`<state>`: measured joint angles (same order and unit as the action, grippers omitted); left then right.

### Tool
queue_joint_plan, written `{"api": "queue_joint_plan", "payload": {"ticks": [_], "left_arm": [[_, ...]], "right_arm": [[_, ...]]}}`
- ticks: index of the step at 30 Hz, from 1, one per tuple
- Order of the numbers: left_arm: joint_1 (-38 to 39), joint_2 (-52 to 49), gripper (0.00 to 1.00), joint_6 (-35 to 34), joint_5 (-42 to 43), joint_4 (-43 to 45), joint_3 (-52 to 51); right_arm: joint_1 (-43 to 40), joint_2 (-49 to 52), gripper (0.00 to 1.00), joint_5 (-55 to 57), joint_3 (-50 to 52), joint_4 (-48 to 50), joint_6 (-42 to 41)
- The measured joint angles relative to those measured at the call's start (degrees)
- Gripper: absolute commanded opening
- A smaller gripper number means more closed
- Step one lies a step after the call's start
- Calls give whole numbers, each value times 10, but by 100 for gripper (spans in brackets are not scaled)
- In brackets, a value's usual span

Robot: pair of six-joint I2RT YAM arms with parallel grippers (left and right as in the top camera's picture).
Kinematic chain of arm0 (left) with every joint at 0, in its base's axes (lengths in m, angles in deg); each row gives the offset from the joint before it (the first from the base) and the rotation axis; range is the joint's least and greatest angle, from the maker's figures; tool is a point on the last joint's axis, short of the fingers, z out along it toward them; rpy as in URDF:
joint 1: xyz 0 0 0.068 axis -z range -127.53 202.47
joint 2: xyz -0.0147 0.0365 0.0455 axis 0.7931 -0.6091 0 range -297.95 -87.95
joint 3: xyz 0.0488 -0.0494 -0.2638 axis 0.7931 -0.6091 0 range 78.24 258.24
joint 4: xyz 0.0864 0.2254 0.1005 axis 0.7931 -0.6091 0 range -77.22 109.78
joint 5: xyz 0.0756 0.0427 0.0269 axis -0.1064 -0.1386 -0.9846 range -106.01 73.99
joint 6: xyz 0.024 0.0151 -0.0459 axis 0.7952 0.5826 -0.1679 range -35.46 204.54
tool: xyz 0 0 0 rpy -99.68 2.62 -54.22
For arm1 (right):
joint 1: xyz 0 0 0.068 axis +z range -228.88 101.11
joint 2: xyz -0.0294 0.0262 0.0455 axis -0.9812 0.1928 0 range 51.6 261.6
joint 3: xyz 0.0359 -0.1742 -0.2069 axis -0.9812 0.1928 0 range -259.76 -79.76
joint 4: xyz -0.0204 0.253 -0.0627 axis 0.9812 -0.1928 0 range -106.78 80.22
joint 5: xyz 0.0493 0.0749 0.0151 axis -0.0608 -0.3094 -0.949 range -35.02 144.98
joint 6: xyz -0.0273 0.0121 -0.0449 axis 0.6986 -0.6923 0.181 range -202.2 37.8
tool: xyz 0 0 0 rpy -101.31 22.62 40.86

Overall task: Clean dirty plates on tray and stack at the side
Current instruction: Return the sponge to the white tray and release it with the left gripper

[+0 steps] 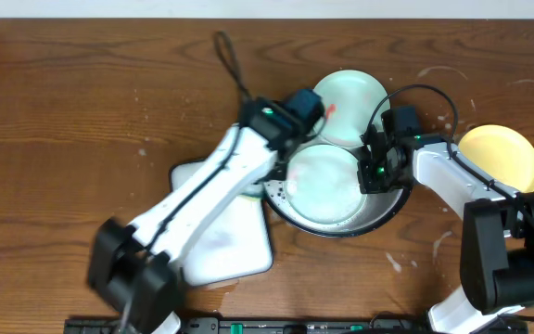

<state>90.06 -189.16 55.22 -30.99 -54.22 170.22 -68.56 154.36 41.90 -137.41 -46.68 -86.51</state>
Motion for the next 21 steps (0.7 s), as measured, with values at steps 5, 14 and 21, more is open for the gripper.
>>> {"api": "queue_joint_plan", "payload": {"ticks": [5,14,21], "left_arm": [[-33,40,9,2,1,-12,-14],[-67,57,13,7,69,94,-172],[-108,57,47,10,111,146,-253]], "right_arm": [[4,-17,1,22,2,-9,-15],[69,-197,1,176,13,-57,-36],[108,-254,7,237,12,-81,-49]]}}
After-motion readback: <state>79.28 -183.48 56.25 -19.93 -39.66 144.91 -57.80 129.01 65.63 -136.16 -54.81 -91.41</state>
